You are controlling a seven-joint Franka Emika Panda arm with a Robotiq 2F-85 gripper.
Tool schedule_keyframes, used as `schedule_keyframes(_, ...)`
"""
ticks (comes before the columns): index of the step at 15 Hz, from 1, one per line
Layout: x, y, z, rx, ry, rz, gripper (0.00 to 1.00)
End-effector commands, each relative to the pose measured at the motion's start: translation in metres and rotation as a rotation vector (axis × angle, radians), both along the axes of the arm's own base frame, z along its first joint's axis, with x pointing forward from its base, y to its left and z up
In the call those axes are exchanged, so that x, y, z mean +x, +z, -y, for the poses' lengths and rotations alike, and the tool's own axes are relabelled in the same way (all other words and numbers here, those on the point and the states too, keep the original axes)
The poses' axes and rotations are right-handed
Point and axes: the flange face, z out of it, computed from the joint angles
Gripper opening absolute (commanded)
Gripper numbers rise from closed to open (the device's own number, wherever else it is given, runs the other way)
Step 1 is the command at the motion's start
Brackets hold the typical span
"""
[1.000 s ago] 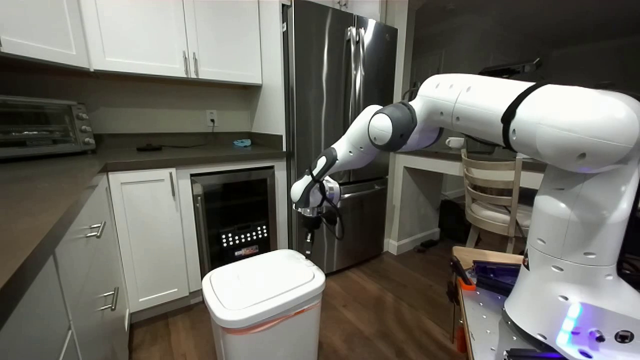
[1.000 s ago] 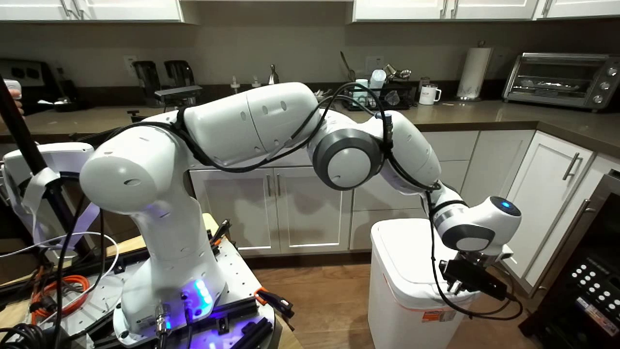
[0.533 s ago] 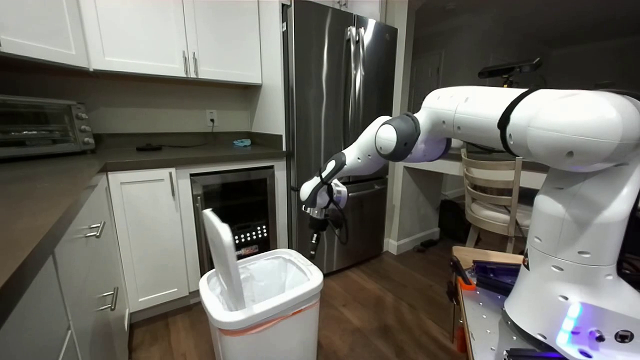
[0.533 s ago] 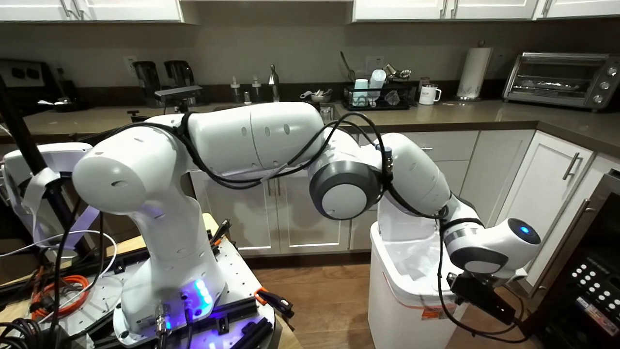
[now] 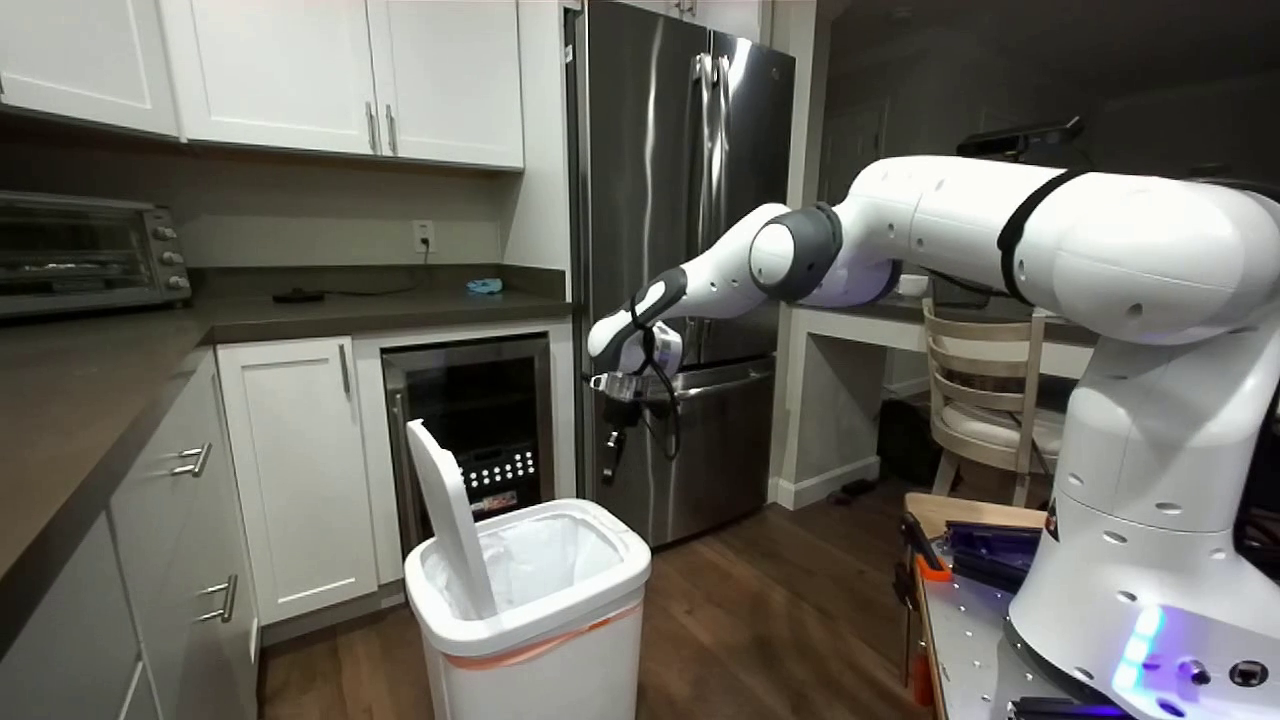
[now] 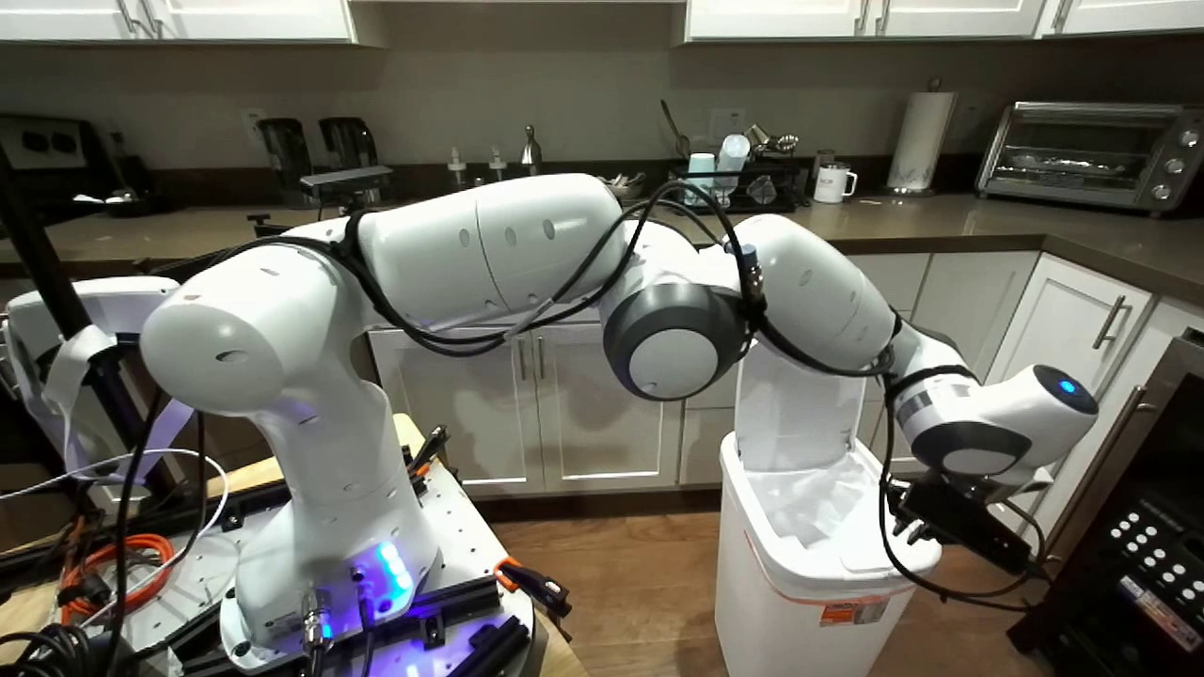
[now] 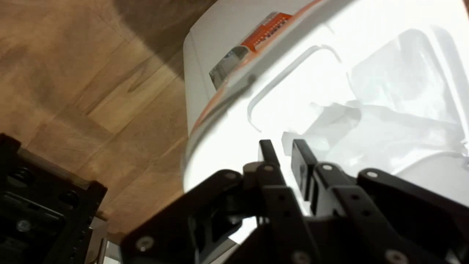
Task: Open the bin
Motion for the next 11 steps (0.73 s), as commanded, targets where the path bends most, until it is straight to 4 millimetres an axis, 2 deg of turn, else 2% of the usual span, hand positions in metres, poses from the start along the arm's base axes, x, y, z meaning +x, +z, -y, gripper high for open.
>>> schedule_keyframes(1,0.011,0.061,-0.016,0.032,-0.033,-0.083,0.51)
schedule_keyframes(7,0.021,0.15,-0.058,0.011,-0.07,-0.174,0.88)
schedule_keyframes(8,0.016,0.163,-0.066,0.011,-0.074,-0.197,0.95)
schedule_keyframes(11,-0.011,0.202,-0.084,0.02,-0.107,-0.315,1.0)
